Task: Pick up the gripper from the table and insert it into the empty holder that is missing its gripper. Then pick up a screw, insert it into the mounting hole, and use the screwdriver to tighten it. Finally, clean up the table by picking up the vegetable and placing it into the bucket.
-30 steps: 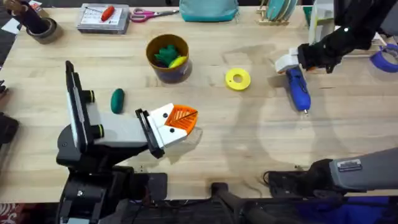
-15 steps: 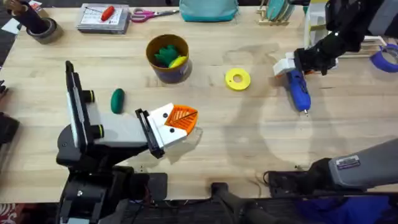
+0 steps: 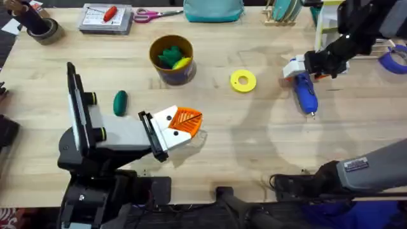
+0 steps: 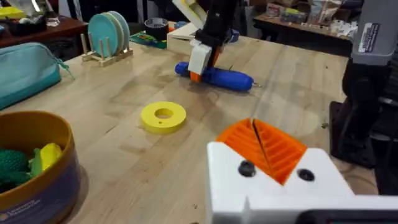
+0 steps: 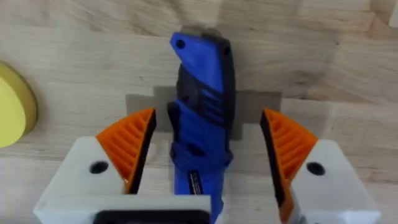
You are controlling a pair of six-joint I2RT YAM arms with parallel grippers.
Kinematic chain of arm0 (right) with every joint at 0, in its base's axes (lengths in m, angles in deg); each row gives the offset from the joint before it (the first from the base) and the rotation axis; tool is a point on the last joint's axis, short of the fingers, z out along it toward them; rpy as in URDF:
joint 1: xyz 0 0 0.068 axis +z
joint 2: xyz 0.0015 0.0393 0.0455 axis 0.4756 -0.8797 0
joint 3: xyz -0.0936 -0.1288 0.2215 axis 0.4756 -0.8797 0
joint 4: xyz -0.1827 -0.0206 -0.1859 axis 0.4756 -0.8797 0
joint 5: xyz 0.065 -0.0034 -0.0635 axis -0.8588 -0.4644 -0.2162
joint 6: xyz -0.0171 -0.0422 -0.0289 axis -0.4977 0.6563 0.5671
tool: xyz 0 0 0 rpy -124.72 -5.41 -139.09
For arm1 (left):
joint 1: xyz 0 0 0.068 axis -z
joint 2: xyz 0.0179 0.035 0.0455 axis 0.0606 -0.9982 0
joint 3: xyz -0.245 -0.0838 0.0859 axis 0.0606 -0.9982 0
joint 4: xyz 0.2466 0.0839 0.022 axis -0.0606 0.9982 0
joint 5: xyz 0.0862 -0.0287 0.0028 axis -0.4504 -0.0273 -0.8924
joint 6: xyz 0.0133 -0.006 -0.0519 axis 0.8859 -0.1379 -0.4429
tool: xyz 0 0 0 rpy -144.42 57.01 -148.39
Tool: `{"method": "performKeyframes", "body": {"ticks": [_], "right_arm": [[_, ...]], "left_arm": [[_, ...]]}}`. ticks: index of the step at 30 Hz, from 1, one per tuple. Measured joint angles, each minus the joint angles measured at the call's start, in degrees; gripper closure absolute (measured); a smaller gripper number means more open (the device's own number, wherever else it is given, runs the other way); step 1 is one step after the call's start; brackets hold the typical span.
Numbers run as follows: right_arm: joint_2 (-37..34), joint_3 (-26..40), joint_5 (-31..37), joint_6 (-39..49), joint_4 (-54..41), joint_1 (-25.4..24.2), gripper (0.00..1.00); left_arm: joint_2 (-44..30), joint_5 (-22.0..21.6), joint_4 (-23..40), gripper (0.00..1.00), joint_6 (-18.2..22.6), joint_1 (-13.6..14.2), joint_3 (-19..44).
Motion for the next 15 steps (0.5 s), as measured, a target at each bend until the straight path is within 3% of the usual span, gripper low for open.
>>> {"method": "performKeyframes", "body": {"ticks": [11,15], "right_arm": [[-2.03,-0.34,0.46,-0.04,1.43,0.05,0.023],[-2.04,-0.34,1.08,-0.01,1.62,0.03,0.163]], "left_arm": [[0.0,0.0,0.0,0.987,0.0,0.0,0.0],[0.02,-0.02,0.0,0.987,-0.01,0.0,0.0]]}}
